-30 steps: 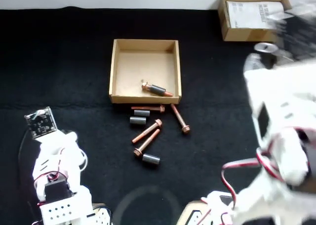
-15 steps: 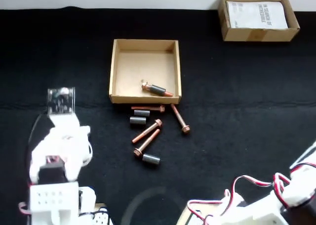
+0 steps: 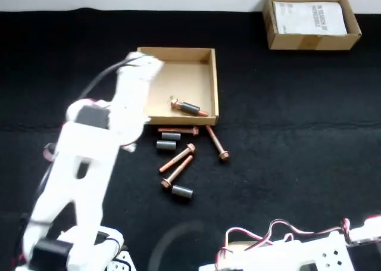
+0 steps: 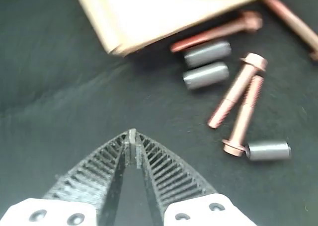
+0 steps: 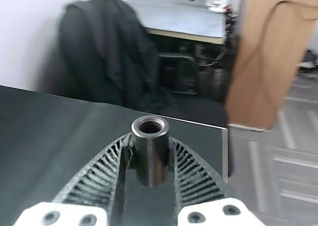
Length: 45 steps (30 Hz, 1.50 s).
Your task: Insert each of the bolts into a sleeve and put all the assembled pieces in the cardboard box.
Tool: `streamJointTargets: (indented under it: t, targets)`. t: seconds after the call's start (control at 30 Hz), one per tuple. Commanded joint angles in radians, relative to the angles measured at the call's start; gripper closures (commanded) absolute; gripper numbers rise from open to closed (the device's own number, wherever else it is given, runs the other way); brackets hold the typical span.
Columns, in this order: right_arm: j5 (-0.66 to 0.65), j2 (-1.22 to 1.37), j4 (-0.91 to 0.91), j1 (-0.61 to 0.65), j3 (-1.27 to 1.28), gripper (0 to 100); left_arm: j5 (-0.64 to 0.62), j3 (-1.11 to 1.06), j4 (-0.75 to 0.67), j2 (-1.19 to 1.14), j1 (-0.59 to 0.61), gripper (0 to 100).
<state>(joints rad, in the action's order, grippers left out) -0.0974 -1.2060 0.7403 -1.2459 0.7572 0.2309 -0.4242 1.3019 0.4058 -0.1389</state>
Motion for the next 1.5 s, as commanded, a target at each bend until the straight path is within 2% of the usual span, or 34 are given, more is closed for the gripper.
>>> streamJointTargets:
  t: [0.0, 0.2, 0.3, 0.47, 0.57, 0.8, 1.03, 1.2, 1.33, 1.47]
  targets:
    - [-0.066, -0.097, -0.219, -0.056, 0.234, 98.9, 0.198, 0.170, 0.018, -0.114, -0.113, 99]
    - [-0.158, -0.188, -0.473, -0.088, 0.521, 98.9, 0.531, 0.311, 0.114, -0.289, -0.297, 99]
    - [-0.190, -0.209, -0.549, -0.088, 0.615, 98.9, 0.675, 0.349, 0.158, -0.378, -0.363, 99]
    - [-0.213, -0.213, -0.644, -0.087, 0.708, 98.9, 0.984, 0.437, 0.232, -0.529, -0.444, 99]
    - [-0.226, -0.213, -0.704, -0.084, 0.759, 98.9, 1.103, 0.526, 0.238, -0.611, -0.489, 99]
    - [-0.278, -0.211, -0.802, -0.062, 0.843, 98.8, 1.120, 0.816, 0.181, -0.860, -0.527, 99]
    - [-0.292, -0.209, -0.800, -0.045, 0.834, 98.8, 1.154, 1.069, 0.244, -1.047, -0.516, 97]
    - [-0.308, -0.209, -0.799, -0.047, 0.834, 98.7, 1.197, 1.155, 0.245, -1.139, -0.484, 87]
    - [-0.331, -0.209, -0.799, -0.045, 0.842, 98.7, 1.211, 1.181, 0.245, -1.153, -0.461, 87]
    - [-0.334, -0.211, -0.799, -0.047, 0.837, 98.7, 1.313, 1.181, 0.245, -1.159, -0.432, 87]
